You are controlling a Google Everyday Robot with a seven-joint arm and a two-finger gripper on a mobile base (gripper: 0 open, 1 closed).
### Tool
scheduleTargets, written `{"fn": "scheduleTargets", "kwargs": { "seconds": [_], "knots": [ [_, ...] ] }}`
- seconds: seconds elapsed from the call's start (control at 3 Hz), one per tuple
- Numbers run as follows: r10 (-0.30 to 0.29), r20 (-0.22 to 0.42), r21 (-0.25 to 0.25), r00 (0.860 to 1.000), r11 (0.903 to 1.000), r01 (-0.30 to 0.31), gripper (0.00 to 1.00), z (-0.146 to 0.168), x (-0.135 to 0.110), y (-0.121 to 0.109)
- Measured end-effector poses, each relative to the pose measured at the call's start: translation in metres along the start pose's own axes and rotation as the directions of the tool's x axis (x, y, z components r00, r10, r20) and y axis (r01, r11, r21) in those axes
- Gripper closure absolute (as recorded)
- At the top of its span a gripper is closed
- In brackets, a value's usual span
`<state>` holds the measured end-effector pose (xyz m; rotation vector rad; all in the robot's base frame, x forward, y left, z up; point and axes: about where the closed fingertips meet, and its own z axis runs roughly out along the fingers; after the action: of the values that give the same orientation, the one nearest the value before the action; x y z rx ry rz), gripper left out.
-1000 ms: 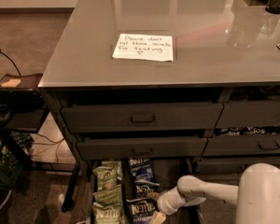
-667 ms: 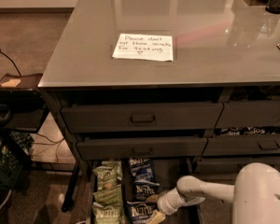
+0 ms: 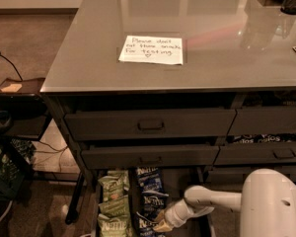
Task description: Pick blue chip bag from bottom drawer and place on counter
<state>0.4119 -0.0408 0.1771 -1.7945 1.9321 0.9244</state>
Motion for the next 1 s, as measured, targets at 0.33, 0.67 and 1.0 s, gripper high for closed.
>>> {"fn": "scheduleTargets", "kwargs": {
  "seconds": [0.33,0.67,1.0],
  "knots": [
    [0.0,0.0,0.0,1.0,1.0,0.0,0.99,0.0,0.0,0.0],
    [0.02,0.043,-0.012,0.999,0.9997,-0.019,1.0,-0.026,-0.011,0.004],
    [0.055,0.056,-0.029,0.997,0.9982,-0.053,1.0,-0.073,-0.031,0.005]
  ]
}}
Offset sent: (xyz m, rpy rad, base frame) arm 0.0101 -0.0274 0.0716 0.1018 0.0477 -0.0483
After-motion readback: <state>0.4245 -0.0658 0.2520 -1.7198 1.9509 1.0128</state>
